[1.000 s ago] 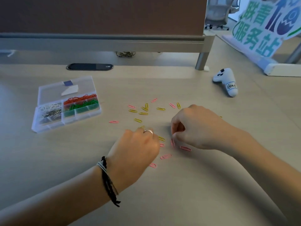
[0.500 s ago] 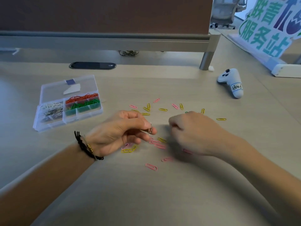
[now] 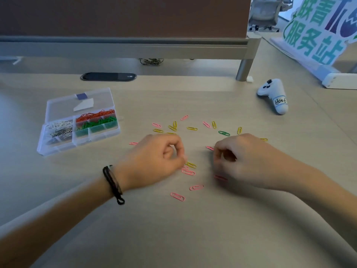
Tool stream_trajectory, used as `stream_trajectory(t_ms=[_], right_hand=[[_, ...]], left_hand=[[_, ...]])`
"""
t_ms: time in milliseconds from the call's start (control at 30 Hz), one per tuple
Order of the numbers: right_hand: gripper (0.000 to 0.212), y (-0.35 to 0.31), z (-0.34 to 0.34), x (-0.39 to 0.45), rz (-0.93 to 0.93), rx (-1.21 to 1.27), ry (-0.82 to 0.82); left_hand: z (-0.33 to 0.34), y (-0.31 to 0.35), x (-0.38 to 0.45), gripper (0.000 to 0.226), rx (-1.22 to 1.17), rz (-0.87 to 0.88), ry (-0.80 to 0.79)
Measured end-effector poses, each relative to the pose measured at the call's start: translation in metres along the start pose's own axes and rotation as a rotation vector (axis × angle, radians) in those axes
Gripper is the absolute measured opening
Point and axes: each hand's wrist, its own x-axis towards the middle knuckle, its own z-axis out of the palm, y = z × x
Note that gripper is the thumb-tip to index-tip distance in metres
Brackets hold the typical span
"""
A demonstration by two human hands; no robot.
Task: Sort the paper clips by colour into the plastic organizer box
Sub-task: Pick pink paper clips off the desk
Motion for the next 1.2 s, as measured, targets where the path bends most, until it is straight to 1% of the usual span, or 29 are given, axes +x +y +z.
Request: stream_trajectory(t_ms=[67,100,167,200,233,300,367,400,433,467,533,567,600,667,700,733,767,833,900,967,1033,1067,1100,1133,1167,1200], right_hand=[[0.019,-0.009,0.001,-0.007,-0.056,-0.246,-0.006],[0.021,-0.013,0.001,-0.009,-0.091,-0.313,-0.009],[0.021,-0.019,0.004,-0.011,-0.167,-0.415,0.006],[0.018,-0.022,0.005,-0.011,-0.203,-0.472,0.012],[0.015,-0.024,0.008,-0.01,-0.236,-0.529,0.017],[0.014,-0.028,0.011,-0.007,-0.282,-0.603,0.006],[0.013,-0.028,0.015,-0.004,-0.303,-0.571,0.019],[0.014,-0.024,0.017,-0.002,-0.279,-0.48,0.031],[0.017,-0.02,0.019,0.001,-0.228,-0.333,0.028],[0.019,-0.015,0.021,0.004,-0.163,-0.153,0.017],[0.024,-0.008,0.024,0.013,-0.047,0.174,0.018],[0.025,-0.007,0.024,0.017,-0.005,0.316,0.035],[0.026,-0.008,0.024,0.02,0.031,0.459,0.044],[0.031,-0.012,0.022,0.024,0.094,0.713,0.029],[0.029,-0.013,0.021,0.025,0.114,0.837,-0.009],[0.027,-0.015,0.02,0.027,0.132,0.963,-0.065],[0.028,-0.015,0.02,0.029,0.153,1.09,-0.134],[0.031,-0.016,0.019,0.033,0.226,1.358,-0.294],[0.031,-0.02,0.016,0.034,0.28,1.495,-0.441],[0.031,-0.021,0.015,0.034,0.284,1.461,-0.523],[0.032,-0.021,0.015,0.031,0.302,1.332,-0.505],[0.032,-0.02,0.016,0.028,0.254,1.17,-0.437],[0.029,-0.019,0.017,0.025,0.153,0.91,-0.33],[0.023,-0.02,0.017,0.021,0.038,0.601,-0.221],[0.016,-0.021,0.017,0.017,-0.061,0.316,-0.138],[0.014,-0.024,0.017,0.014,-0.127,0.092,-0.097]], left_hand=[[0.005,-0.001,-0.009,0.016,0.365,0.221,0.071],[0.006,0.0,-0.013,0.018,0.489,0.29,0.081],[0.01,0.0,-0.017,0.024,0.635,0.385,0.102],[0.012,0.0,-0.017,0.025,0.683,0.416,0.121],[0.012,0.0,-0.016,0.026,0.737,0.421,0.128],[0.014,0.003,-0.015,0.026,0.852,0.415,0.12],[0.014,0.008,-0.014,0.015,0.952,0.412,0.08],[0.014,0.011,-0.013,0.018,0.982,0.405,0.065],[0.015,0.014,-0.014,0.028,1.01,0.406,0.059],[0.015,0.015,-0.013,0.032,1.024,0.404,0.051],[0.017,0.014,-0.013,0.026,0.988,0.418,0.056],[0.018,0.013,-0.014,0.021,0.917,0.4,0.076],[0.018,0.01,-0.013,0.02,0.798,0.378,0.131],[0.014,0.013,-0.012,0.019,0.475,0.297,0.179],[0.011,0.015,-0.012,0.017,0.282,0.278,0.204],[0.008,0.019,-0.011,0.015,0.15,0.286,0.246],[0.006,0.022,-0.009,0.013,0.091,0.303,0.285],[0.004,0.029,-0.009,0.009,0.098,0.342,0.304],[0.003,0.034,-0.012,0.005,0.123,0.386,0.297],[-0.001,0.033,-0.016,0.014,0.098,0.418,0.329],[-0.006,0.025,-0.023,0.018,0.041,0.435,0.31],[-0.008,0.019,-0.028,0.019,0.043,0.436,0.255],[-0.009,0.013,-0.033,0.021,0.08,0.439,0.171],[-0.009,0.007,-0.04,0.024,0.156,0.45,0.079],[-0.008,0.003,-0.045,0.026,0.259,0.458,0.006],[-0.005,-0.002,-0.05,0.026,0.346,0.469,-0.045]])
